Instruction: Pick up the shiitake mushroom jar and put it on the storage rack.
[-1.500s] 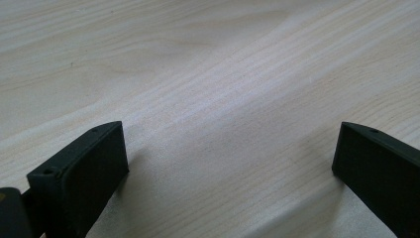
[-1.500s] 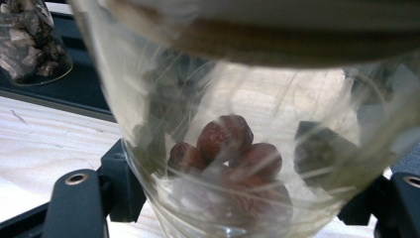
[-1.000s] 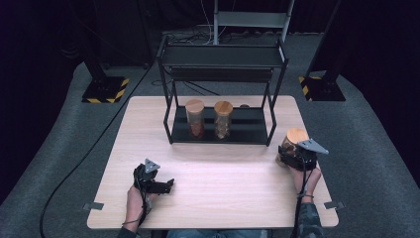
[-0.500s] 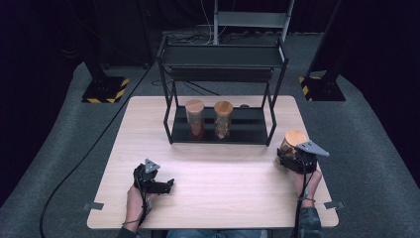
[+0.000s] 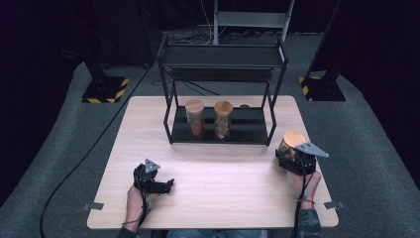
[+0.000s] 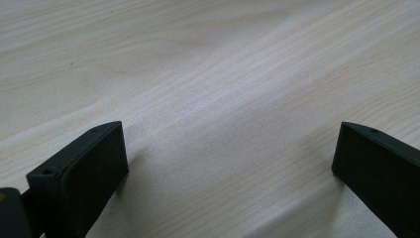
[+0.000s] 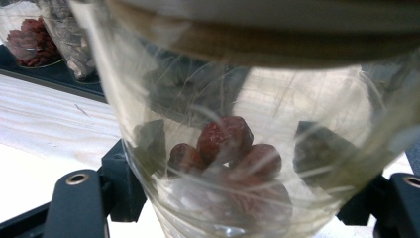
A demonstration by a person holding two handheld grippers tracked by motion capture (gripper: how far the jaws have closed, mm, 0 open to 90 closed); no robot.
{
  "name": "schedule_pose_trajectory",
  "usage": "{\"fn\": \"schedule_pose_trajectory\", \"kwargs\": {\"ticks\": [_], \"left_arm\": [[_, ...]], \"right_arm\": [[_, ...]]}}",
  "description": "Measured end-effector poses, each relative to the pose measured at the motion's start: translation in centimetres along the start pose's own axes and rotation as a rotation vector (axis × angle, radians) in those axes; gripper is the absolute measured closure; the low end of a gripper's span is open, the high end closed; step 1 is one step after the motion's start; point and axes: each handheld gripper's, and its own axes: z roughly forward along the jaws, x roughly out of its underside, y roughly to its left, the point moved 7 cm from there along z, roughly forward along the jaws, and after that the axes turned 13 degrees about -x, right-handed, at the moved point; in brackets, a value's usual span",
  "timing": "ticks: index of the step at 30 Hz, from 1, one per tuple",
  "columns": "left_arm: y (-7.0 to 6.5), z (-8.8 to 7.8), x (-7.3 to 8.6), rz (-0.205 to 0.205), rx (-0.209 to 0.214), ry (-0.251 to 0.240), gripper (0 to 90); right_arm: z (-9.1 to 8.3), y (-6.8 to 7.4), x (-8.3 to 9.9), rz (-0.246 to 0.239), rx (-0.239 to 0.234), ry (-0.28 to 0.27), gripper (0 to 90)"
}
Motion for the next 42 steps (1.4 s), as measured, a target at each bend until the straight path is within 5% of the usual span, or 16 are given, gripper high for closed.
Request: {"fn": "schedule_pose_trajectory", "kwargs": {"ticks": [42], "left_arm": [[0.0,0.0,0.0,-0.001,0.0,0.0,0.0]], "right_arm": [[1.4,3.1,-1.0,-0.05,-0.077,0.0,24.4]]}}
